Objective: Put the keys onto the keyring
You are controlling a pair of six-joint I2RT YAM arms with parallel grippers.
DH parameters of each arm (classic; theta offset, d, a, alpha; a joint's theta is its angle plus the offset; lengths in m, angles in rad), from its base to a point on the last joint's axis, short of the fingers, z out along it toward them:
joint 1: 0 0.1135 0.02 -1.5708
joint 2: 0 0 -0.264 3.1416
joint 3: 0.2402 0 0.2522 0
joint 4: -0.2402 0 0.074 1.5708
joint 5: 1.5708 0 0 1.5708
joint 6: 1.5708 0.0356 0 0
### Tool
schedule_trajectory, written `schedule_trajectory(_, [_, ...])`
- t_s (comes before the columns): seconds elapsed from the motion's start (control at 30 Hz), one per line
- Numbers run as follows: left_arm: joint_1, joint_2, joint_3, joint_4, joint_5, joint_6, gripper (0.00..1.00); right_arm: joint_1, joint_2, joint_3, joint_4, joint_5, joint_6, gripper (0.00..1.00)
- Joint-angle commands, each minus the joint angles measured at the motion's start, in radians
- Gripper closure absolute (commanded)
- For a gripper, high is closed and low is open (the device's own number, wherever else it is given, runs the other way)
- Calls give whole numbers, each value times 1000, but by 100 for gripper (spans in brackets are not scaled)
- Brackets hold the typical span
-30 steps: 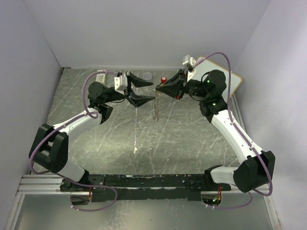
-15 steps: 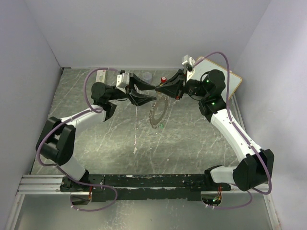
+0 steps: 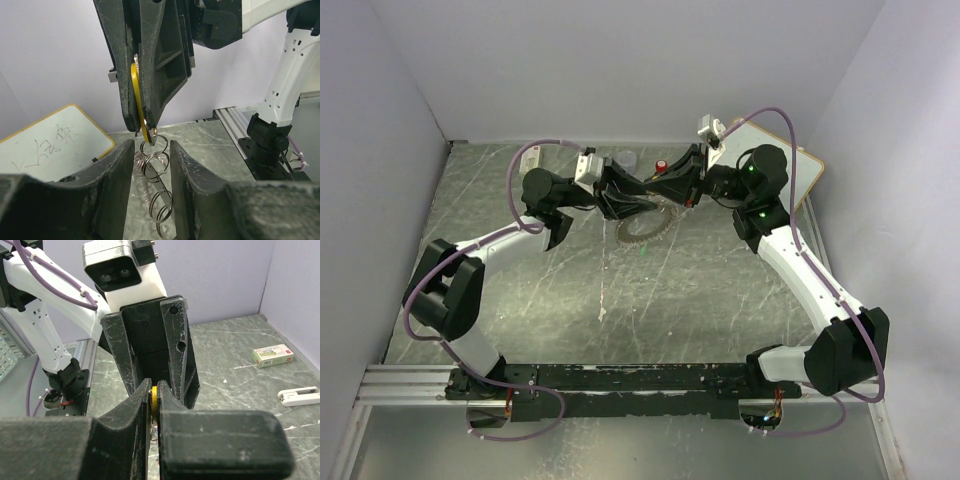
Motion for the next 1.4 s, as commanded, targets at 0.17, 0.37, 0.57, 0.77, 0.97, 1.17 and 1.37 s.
schedule_trajectory(0.17, [-6, -24, -19, -21, 15, 39, 45, -6, -9, 24, 21, 0, -10, 100])
schedule_trajectory(0.37, [-5, -53, -39, -42, 9, 61, 36, -7, -13, 29, 2, 1, -23, 100])
schedule_trajectory(0.57, [-5, -80, -52, -73, 5, 107, 35, -7, -17, 33, -12, 2, -35, 100])
schedule_trajectory(0.77, [-5, -97, -58, -119, 5, 139, 35, -8, -24, 33, -25, 4, -44, 100])
schedule_trajectory(0.97, [-5, -94, -55, -140, -1, 150, 36, -8, -31, 36, -28, 2, -46, 100])
schedule_trajectory(1.17, [-5, -76, -47, -136, -5, 142, 39, -9, -36, 36, -31, -1, -47, 100])
schedule_trajectory(1.37, [-3, -78, -43, -162, -14, 160, 44, -8, -37, 36, -40, 0, -54, 100])
